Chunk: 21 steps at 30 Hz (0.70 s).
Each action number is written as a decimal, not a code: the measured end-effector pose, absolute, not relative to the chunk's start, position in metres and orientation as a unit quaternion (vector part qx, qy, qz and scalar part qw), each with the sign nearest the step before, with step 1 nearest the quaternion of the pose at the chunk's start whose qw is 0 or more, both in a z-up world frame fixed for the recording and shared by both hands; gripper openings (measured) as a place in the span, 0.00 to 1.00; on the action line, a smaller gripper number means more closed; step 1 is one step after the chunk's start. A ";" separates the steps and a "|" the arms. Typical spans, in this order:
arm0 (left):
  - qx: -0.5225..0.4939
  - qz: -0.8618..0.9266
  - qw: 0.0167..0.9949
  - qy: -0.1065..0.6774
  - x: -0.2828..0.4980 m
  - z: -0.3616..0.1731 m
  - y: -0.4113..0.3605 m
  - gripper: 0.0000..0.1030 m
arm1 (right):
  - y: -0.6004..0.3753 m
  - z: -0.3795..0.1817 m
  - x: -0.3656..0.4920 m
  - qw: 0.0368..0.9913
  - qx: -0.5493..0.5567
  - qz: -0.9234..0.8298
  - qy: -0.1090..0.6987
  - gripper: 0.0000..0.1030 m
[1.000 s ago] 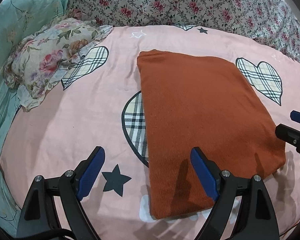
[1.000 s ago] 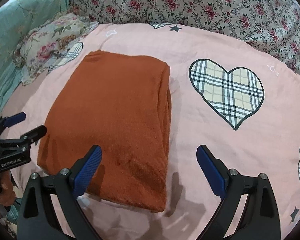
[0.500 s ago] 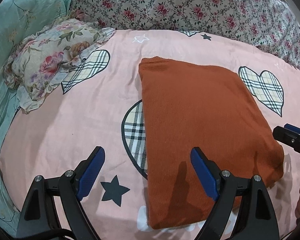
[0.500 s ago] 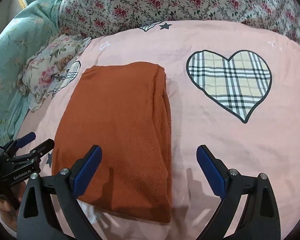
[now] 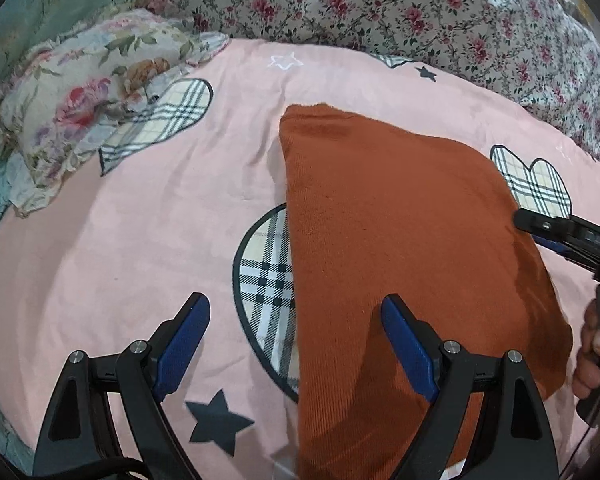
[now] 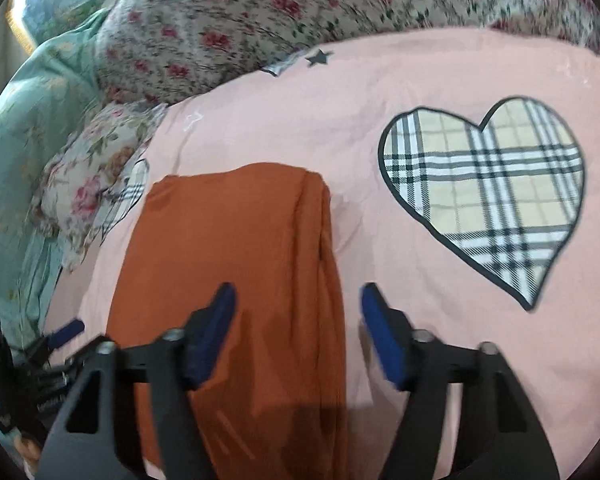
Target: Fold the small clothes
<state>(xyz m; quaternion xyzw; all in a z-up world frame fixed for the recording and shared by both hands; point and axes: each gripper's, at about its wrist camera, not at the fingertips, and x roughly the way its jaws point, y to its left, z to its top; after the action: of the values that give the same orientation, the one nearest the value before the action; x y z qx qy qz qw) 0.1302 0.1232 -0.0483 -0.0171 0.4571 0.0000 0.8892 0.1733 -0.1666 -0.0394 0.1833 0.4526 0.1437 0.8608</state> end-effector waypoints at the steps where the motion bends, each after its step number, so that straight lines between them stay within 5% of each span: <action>1: -0.022 -0.004 0.887 0.461 0.134 -0.052 0.124 0.85 | -0.166 -0.045 0.181 0.857 0.186 0.142 0.459 0.49; 3: -0.024 -0.008 0.884 0.466 0.138 -0.056 0.124 0.85 | -0.162 -0.056 0.191 0.842 0.191 0.157 0.479 0.20; 7: -0.010 -0.011 0.887 0.461 0.136 -0.059 0.117 0.87 | -0.169 -0.027 0.173 0.869 0.182 0.161 0.430 0.10; 15: 0.006 -0.002 0.886 0.464 0.141 -0.068 0.112 0.94 | -0.163 -0.055 0.187 0.868 0.139 0.119 0.462 0.12; 21: 0.011 0.003 0.888 0.459 0.126 -0.059 0.112 0.93 | -0.168 -0.029 0.160 0.877 0.130 0.120 0.446 0.34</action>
<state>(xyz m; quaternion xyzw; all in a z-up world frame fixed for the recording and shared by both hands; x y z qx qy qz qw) 0.1257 0.1124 -0.0588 0.0109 0.4592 0.0027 0.8882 0.1602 -0.1677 -0.0293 0.1303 0.4460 0.1196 0.8774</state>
